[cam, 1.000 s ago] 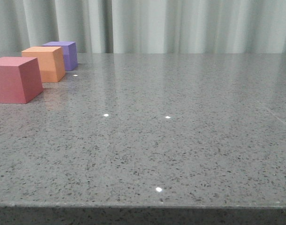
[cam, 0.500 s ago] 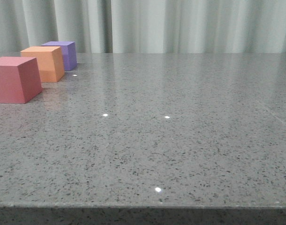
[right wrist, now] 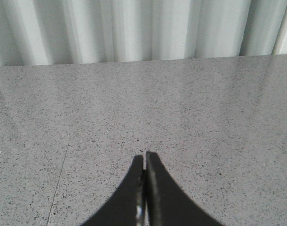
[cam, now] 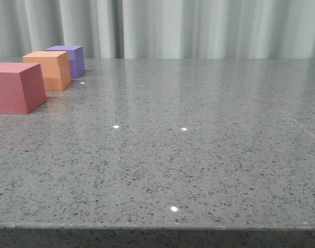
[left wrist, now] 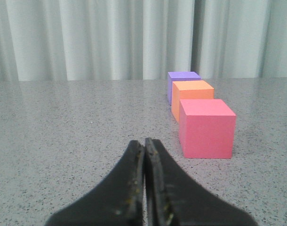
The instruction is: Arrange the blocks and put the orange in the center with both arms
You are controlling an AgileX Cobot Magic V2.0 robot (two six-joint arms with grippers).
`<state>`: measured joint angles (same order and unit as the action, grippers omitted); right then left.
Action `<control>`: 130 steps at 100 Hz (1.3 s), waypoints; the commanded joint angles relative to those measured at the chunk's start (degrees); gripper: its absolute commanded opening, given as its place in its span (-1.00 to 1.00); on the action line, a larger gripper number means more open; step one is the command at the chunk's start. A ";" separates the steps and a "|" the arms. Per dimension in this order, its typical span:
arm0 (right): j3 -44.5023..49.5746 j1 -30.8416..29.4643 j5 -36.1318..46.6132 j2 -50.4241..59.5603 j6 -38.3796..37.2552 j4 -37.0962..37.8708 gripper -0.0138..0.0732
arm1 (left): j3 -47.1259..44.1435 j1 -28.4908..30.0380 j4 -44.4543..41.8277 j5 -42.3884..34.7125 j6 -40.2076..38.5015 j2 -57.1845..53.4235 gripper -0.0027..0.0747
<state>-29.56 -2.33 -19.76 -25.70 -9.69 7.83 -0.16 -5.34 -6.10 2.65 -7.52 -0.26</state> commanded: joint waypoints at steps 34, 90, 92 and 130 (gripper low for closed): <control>-0.81 -0.26 5.34 2.09 0.35 -1.30 -0.84 | -2.39 0.19 0.51 -4.15 -0.28 -1.83 -0.98; 19.87 1.40 13.10 25.33 0.41 -4.83 -0.84 | -2.39 0.19 0.51 -4.15 -0.28 -1.83 -0.98; 20.51 1.76 13.33 26.18 0.41 -4.91 -0.84 | -2.39 0.19 0.51 -4.15 -0.28 -1.83 -0.98; 30.06 5.48 25.52 27.53 0.41 -4.65 -0.84 | -2.39 0.19 0.51 -4.15 -0.28 -1.83 -0.98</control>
<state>0.19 3.11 -2.58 0.60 -9.69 3.05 -0.16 -5.34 -6.10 2.65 -7.52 -0.26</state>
